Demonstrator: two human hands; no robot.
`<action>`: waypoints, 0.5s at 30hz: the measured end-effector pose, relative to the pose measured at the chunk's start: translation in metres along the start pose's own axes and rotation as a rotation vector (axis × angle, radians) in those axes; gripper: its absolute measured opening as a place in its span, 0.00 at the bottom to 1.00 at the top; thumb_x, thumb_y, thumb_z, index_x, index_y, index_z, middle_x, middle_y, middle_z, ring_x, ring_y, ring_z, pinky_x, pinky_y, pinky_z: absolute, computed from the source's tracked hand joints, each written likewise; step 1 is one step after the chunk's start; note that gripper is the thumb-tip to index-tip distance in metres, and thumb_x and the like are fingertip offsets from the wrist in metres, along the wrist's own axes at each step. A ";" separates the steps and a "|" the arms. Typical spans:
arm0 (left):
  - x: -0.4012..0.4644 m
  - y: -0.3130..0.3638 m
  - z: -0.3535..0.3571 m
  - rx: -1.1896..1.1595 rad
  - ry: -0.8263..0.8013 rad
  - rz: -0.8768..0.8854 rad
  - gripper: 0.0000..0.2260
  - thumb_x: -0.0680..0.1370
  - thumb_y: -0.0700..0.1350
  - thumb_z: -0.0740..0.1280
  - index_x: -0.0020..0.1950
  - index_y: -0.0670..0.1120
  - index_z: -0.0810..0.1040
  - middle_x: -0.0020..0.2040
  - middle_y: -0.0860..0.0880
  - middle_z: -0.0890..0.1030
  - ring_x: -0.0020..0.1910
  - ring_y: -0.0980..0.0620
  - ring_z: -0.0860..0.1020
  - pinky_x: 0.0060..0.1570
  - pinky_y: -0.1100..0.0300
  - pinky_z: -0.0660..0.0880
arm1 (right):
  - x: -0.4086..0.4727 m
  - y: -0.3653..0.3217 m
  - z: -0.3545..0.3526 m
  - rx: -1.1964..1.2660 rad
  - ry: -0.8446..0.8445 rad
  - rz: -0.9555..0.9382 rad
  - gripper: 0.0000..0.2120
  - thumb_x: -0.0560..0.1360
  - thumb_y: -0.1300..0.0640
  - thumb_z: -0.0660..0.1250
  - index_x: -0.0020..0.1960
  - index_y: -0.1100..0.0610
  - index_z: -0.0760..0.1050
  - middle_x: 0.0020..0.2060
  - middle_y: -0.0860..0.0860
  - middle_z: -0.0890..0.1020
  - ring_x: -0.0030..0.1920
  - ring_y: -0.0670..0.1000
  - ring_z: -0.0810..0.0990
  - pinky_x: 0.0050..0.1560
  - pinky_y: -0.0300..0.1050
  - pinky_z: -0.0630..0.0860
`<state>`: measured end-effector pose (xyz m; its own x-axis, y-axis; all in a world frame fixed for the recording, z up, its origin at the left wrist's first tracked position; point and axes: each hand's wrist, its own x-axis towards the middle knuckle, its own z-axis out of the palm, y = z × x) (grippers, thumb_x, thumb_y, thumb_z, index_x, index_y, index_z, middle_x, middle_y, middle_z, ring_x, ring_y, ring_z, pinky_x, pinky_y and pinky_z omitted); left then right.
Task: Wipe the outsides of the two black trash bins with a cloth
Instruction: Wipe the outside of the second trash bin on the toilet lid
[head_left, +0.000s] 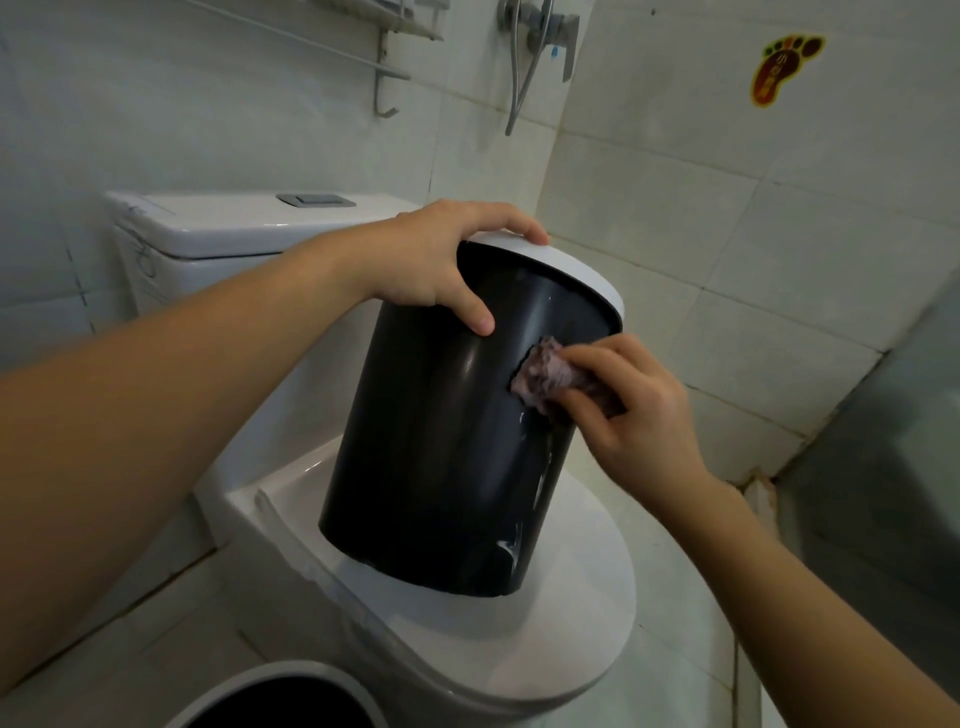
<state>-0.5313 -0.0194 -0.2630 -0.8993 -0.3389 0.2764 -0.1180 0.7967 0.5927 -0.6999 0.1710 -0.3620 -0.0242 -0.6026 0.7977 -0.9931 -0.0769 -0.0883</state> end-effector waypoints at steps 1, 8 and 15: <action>0.000 0.001 0.000 -0.006 -0.001 0.000 0.35 0.66 0.42 0.81 0.62 0.70 0.71 0.67 0.57 0.72 0.62 0.50 0.74 0.59 0.51 0.77 | 0.005 0.000 -0.001 -0.004 0.032 0.052 0.15 0.77 0.50 0.66 0.59 0.56 0.81 0.50 0.52 0.79 0.46 0.52 0.78 0.43 0.50 0.78; -0.001 0.001 0.000 -0.018 0.000 -0.008 0.35 0.66 0.42 0.81 0.63 0.70 0.72 0.66 0.56 0.73 0.61 0.50 0.74 0.59 0.49 0.77 | 0.001 -0.006 0.002 0.030 0.016 0.107 0.16 0.76 0.48 0.66 0.59 0.56 0.80 0.51 0.51 0.78 0.47 0.50 0.78 0.45 0.47 0.78; -0.002 0.000 0.001 -0.032 0.004 0.000 0.35 0.65 0.42 0.81 0.61 0.71 0.72 0.66 0.56 0.73 0.62 0.50 0.75 0.61 0.46 0.77 | -0.018 -0.011 0.003 -0.027 -0.040 -0.086 0.13 0.76 0.52 0.68 0.58 0.57 0.82 0.49 0.53 0.79 0.44 0.52 0.79 0.38 0.50 0.79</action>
<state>-0.5302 -0.0186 -0.2645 -0.8977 -0.3406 0.2794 -0.1044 0.7806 0.6162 -0.6883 0.1799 -0.3774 0.0652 -0.6263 0.7769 -0.9940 -0.1089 -0.0043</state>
